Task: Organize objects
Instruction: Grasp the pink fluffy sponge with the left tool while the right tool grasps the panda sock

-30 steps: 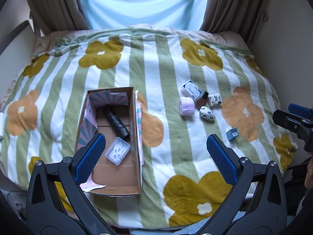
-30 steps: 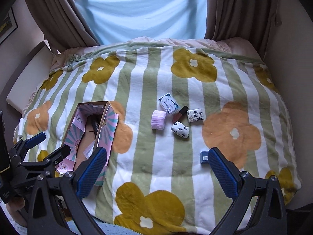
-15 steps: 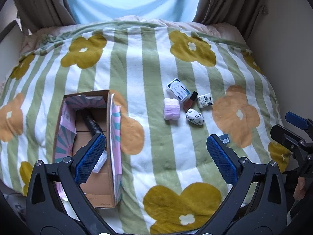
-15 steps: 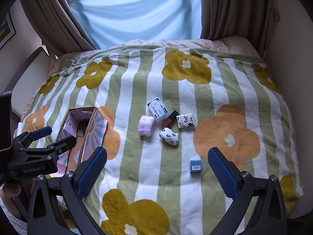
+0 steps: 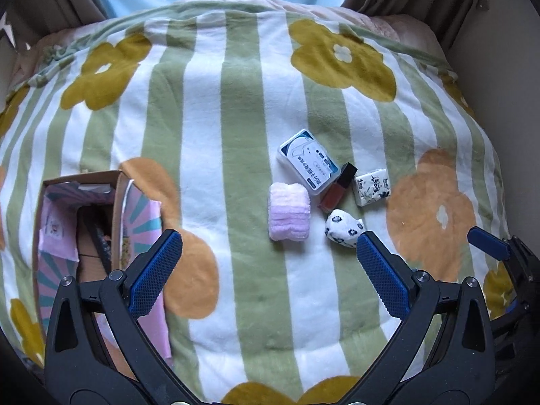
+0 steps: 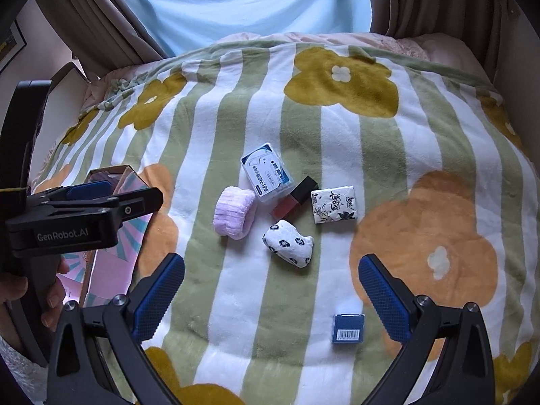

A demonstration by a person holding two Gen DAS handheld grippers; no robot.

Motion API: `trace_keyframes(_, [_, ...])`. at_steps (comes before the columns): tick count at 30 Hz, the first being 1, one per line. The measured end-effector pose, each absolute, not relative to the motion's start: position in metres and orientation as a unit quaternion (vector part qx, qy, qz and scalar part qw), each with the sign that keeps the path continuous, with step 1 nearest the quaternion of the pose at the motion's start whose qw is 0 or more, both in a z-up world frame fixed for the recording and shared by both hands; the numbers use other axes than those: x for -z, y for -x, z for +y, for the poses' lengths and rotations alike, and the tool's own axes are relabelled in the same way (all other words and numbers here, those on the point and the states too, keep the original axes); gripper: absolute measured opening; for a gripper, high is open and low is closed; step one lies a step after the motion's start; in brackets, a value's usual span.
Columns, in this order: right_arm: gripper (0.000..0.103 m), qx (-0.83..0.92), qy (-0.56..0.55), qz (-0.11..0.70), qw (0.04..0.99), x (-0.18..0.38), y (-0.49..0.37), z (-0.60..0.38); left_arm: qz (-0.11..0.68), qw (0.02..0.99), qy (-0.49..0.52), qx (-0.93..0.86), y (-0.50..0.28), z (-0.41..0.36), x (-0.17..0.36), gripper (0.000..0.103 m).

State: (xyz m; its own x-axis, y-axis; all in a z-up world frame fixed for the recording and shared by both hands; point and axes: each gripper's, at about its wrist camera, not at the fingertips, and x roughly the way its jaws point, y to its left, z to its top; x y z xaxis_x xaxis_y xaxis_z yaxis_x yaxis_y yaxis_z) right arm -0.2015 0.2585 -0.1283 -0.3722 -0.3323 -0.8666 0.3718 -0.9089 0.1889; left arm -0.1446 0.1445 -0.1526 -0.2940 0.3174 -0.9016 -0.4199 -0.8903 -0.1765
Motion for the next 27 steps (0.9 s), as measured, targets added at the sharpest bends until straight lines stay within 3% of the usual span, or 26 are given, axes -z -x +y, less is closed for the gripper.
trace_keyframes(8, [0.102, 0.817, -0.539, -0.001, 0.203, 0.193, 0.233, 0.250, 0.078, 0.238, 0.571, -0.782, 0.169, 0.188, 0.221, 0.102])
trace_keyframes(14, [0.092, 0.812, -0.551, 0.003, 0.193, 0.233, 0.246, 0.239, 0.080, 0.239, 0.595, -0.763, 0.189, 0.205, 0.266, 0.099])
trace_keyframes(20, [0.081, 0.811, -0.549, 0.030, 0.200, 0.258, 0.256, 0.226, 0.076, 0.251, 0.613, -0.746, 0.199, 0.214, 0.292, 0.088])
trace_keyframes(27, [0.061, 0.804, -0.556, 0.057, 0.202, 0.276, 0.257, 0.221, 0.097, 0.263, 0.624, -0.730, 0.196, 0.229, 0.310, 0.051])
